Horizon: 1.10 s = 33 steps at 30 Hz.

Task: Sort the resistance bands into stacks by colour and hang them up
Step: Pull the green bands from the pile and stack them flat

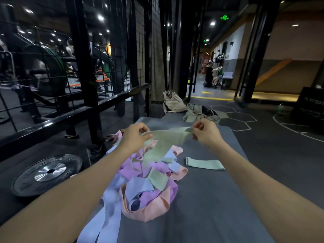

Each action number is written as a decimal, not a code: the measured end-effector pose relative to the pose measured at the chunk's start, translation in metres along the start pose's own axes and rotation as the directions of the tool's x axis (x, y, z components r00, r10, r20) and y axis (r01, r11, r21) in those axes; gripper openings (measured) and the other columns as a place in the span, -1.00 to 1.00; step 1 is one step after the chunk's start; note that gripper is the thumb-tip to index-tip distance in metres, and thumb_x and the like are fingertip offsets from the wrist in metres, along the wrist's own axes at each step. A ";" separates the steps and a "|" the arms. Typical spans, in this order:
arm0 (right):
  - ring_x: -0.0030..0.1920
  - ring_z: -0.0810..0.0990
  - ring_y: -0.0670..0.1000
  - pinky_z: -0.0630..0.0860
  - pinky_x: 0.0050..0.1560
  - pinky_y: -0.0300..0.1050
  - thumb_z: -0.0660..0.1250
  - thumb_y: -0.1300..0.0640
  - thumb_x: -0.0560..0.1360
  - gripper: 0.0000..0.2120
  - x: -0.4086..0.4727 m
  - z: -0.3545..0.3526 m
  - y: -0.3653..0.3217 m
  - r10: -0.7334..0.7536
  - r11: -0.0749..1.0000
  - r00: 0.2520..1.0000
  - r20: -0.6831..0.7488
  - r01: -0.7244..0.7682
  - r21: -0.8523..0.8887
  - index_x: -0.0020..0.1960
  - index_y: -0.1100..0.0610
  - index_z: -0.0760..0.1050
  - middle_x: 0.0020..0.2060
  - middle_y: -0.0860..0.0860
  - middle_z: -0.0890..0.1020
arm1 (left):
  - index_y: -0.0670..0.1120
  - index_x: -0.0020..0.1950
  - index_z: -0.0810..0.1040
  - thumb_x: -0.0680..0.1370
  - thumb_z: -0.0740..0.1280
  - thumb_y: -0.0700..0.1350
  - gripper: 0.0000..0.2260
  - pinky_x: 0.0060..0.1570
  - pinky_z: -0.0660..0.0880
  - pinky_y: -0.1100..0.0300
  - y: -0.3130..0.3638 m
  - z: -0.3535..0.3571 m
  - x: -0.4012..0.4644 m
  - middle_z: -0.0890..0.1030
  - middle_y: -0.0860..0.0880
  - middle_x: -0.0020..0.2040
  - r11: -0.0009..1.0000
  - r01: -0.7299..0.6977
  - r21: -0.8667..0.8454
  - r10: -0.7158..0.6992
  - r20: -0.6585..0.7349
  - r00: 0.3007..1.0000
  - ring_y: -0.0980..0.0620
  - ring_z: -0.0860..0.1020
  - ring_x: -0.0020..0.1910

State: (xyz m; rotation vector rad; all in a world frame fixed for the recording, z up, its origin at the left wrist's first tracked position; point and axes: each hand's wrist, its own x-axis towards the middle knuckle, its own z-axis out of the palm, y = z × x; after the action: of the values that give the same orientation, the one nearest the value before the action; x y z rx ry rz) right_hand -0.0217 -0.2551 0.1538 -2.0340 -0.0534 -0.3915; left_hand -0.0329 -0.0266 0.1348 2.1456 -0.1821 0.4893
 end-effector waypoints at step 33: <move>-0.46 0.38 -0.09 0.33 -0.44 -0.26 0.23 0.25 0.57 -0.78 -0.055 -0.016 0.018 -0.034 0.843 0.976 0.215 -0.088 0.531 -0.26 0.13 0.46 -0.50 -0.09 0.49 | -0.01 0.02 0.53 0.49 0.38 0.01 -0.83 -0.13 0.41 0.31 0.032 0.039 -0.042 0.57 0.06 -0.06 0.914 0.179 -0.364 -0.054 0.327 0.943 0.14 0.51 -0.13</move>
State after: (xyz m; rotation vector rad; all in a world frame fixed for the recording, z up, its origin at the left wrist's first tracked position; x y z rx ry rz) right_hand -0.0743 -0.2707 0.1286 -1.5036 -0.2427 -0.1102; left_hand -0.0701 -0.0794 0.1212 1.8134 -0.2974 0.0300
